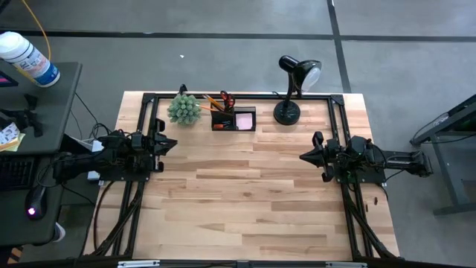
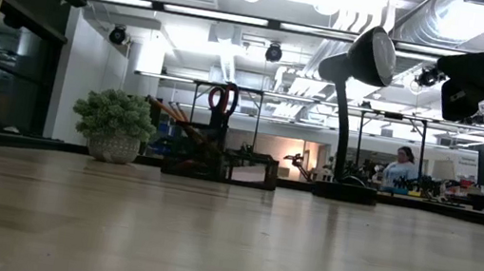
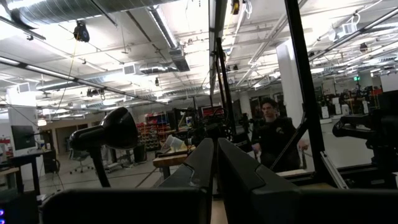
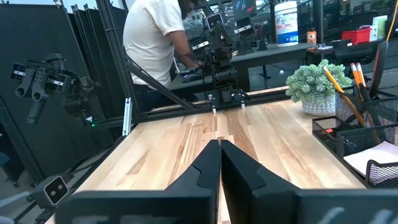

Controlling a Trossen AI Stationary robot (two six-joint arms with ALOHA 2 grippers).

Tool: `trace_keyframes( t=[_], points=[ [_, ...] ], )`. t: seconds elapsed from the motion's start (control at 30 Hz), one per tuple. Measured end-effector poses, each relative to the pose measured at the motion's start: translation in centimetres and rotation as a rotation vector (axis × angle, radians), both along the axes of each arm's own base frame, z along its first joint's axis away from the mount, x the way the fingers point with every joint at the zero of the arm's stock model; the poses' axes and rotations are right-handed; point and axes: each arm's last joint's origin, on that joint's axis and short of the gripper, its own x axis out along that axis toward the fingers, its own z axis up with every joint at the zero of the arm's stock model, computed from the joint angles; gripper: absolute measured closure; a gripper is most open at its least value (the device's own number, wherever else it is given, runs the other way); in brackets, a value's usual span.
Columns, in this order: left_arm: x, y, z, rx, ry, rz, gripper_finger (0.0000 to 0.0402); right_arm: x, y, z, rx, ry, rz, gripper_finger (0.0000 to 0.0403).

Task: Pick and place office supplies into organizer
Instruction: Return to Home Position

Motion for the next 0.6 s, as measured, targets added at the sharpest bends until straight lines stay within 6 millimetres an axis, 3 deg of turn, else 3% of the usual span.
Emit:
trace_keyframes(
  t=[0.6],
  points=[
    [0.0,0.0,0.0,0.0,0.0,0.0,0.0389,0.0,0.0,0.0,0.0,0.0,0.0,0.0401]
  ],
)
